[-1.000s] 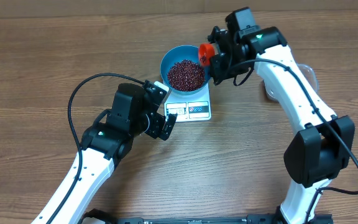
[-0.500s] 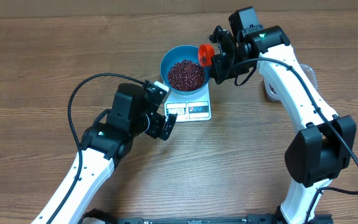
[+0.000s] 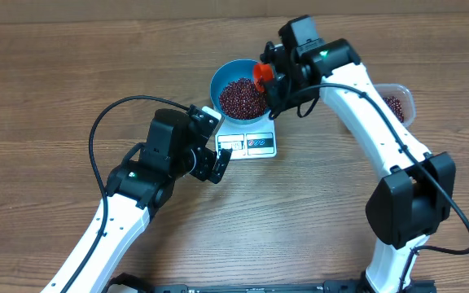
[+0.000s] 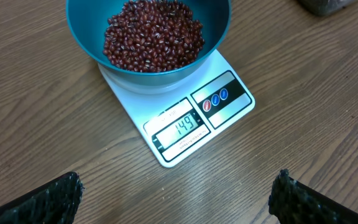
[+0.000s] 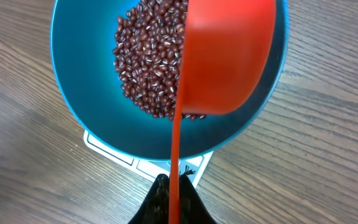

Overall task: Scoop item into bowl and weigh 150g on scale
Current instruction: 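Shake the tilted scoop gently over the bowl to add a few beans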

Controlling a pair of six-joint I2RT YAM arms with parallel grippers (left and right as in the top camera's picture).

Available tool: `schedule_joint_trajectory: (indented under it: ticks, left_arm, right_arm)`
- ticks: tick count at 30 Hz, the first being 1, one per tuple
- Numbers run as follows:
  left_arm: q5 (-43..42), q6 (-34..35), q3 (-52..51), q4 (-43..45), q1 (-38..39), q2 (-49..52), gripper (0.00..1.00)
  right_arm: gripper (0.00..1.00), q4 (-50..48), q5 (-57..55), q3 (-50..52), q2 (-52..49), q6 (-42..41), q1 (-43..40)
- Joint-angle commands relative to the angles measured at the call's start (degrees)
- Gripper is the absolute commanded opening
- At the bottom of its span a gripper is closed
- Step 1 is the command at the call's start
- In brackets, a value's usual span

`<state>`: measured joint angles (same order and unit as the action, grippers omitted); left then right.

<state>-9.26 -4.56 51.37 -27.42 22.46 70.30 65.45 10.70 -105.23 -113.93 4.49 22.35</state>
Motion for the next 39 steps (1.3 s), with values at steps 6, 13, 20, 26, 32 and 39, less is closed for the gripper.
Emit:
schedule_joint_trajectory:
  ticks: [6, 13, 20, 26, 32, 39]
  left_arm:
    - [-0.7, -0.4, 0.9, 0.2, -0.3, 0.1, 1.00]
    - [-0.7, -0.4, 0.9, 0.2, -0.3, 0.1, 1.00]
    - [-0.7, -0.4, 0.9, 0.2, -0.3, 0.1, 1.00]
    - [-0.7, -0.4, 0.9, 0.2, -0.3, 0.1, 0.99]
    - [-0.7, -0.4, 0.9, 0.2, -0.3, 0.1, 0.99]
    - [-0.7, -0.4, 0.9, 0.2, -0.3, 0.1, 0.99]
  right_arm:
    - [0.04, 0.3, -8.2, -2.1, 2.4, -0.5, 1.4]
    - [0.04, 0.2, -7.5, -2.1, 2.4, -0.6, 1.4]
    - [0.04, 0.5, -6.8, -2.1, 2.4, 0.1, 2.0]
    - [0.04, 0.5, -6.9, -2.1, 2.4, 1.4, 2.1]
    - [0.04, 0.2, -7.2, -2.1, 2.4, 1.4, 1.9]
    - [0.04, 0.2, -7.2, -2.1, 2.4, 1.4, 2.1]
